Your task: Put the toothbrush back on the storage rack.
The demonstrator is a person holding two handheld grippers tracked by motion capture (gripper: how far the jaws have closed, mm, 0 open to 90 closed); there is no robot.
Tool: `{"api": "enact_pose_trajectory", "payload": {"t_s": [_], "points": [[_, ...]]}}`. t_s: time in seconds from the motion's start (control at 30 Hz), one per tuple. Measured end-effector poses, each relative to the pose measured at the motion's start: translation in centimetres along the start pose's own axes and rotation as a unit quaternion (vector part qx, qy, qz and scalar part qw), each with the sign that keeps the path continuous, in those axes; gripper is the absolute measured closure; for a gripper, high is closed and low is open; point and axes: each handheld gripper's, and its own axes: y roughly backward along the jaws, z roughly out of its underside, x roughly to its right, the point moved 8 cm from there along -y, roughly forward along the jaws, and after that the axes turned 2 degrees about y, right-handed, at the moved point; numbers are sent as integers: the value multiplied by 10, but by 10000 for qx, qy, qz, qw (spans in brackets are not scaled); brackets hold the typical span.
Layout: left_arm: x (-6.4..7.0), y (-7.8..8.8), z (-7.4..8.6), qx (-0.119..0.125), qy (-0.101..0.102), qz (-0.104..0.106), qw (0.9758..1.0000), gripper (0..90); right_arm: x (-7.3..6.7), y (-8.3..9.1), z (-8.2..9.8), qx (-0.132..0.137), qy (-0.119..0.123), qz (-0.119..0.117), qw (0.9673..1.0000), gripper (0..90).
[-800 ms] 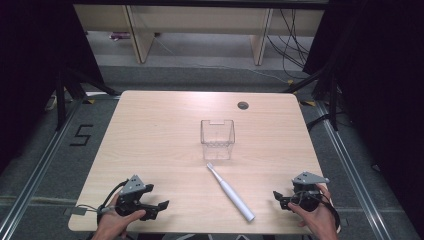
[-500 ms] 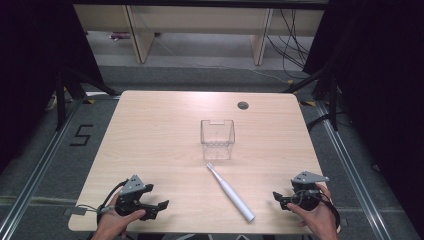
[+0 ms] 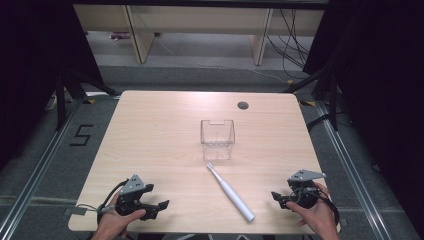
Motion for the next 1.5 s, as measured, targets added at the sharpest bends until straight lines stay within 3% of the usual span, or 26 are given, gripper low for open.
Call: {"api": "enact_pose_trajectory", "payload": {"t_s": [0.03,0.07,0.1,0.13,0.17,0.2,0.23,0.37,0.67,0.73,0.87,0.97,1.0,1.07,1.23,1.3,1.37,1.5], "points": [[0,0,-1,15,12,10,10000,150,-1,0,-1,-75,13,-51,10000,243],[0,0,-1,15,12,10,10000,150,-2,-3,-3,97,-51,-27,9999,244],[0,-1,-1,-7,-16,-5,10000,150,-1,-1,-3,-26,110,-55,9999,247],[0,-1,-1,-7,-16,-5,10000,150,-3,1,-2,-159,-6,-48,9999,251],[0,-1,-1,-26,-22,-10,10000,150,-3,1,-2,-159,-6,-48,9999,251],[0,-1,-1,-21,-13,-32,10000,150,-2,0,-5,-98,161,-52,9998,251],[0,-1,0,-34,-18,-16,10000,149,-4,1,-5,-128,79,-49,9999,251],[0,-1,-1,4,16,-11,10000,149,-7,2,-10,-108,207,-44,9997,244],[0,-1,-1,-4,15,-37,10000,150,-25,-3,-23,-197,343,-197,9990,247],[0,-1,-1,-3,17,-32,10000,150,-29,-4,-25,-277,268,-260,9989,249],[1,-1,-1,-7,19,0,10000,150,-32,-6,-33,-289,502,-334,9978,272],[0,-1,0,-2,21,-20,10000,150,-36,-8,-36,-304,494,-344,9977,274],[0,-1,0,1,21,-19,10000,150,-40,-10,-39,-345,496,-403,9974,281],[1,0,0,-12,13,-3,10000,150,-38,-13,-44,-312,777,-420,9956,281],[0,0,0,-28,13,10,10000,150,-46,-16,-49,-487,802,-530,9942,286],[0,0,0,-11,23,-14,10000,150,-47,-20,-52,-461,964,-571,9926,286],[1,-1,0,-6,35,20,10000,150,-50,-20,-53,-525,861,-548,9934,289],[1,-1,0,1,46,-6,10000,150,-52,-22,-59,-511,1068,-611,9911,293]]}}
